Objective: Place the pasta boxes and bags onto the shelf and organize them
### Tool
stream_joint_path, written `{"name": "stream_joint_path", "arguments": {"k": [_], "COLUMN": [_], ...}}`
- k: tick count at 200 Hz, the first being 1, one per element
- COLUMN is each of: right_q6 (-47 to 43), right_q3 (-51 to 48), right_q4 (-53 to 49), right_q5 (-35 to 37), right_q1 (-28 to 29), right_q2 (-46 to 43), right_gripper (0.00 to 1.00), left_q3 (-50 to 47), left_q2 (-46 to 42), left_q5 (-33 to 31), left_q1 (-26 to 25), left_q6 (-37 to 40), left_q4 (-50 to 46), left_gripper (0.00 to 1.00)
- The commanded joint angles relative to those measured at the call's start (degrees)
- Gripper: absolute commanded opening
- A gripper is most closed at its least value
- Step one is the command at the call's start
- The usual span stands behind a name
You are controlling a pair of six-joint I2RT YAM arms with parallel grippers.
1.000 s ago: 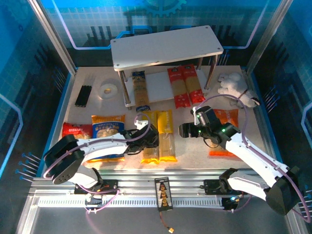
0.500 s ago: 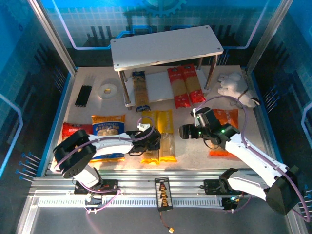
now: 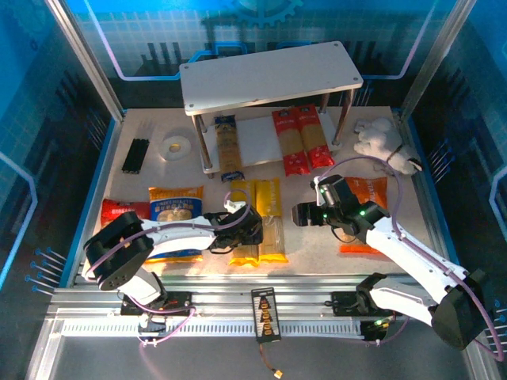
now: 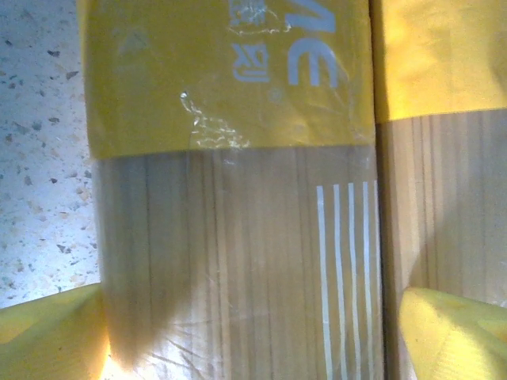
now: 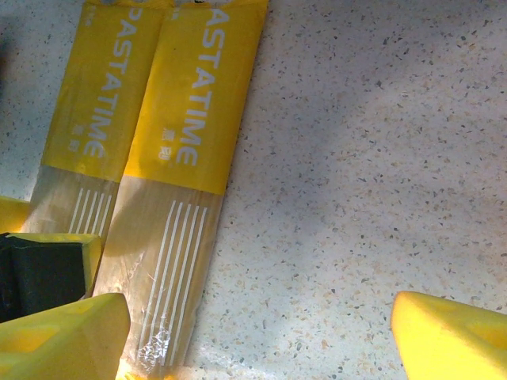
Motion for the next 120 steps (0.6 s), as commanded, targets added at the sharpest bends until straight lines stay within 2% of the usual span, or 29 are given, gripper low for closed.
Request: {"name": "stream_joint_path", "arguments": {"k": [1,88,120], "right_q6": [0.52,0.35,0.27], "right_q3": [-0.76,-1.27,-1.30], "right_q4": [0.51,-0.85,-1.12], "right_q5": [-0.16,0.39,0.50], "right_q1": [-0.94,-1.91,-2.04], "right_q2": [-1.09,-3.48,-3.69], "right_gripper": [0.87,0.87,0.87], "left_q3": [0.88,2.35,2.22], "left_q2": [1.45,6.67,7.95], "left_q5": [2.73,3.60,3.87], "left_q1": [-0.47,-0.51,-0.55], "left_q6": [0.27,0.60,0.53], "left_q4": [0.72,0.11,0.03], "left_gripper": [0.92,0.91,0.83]}}
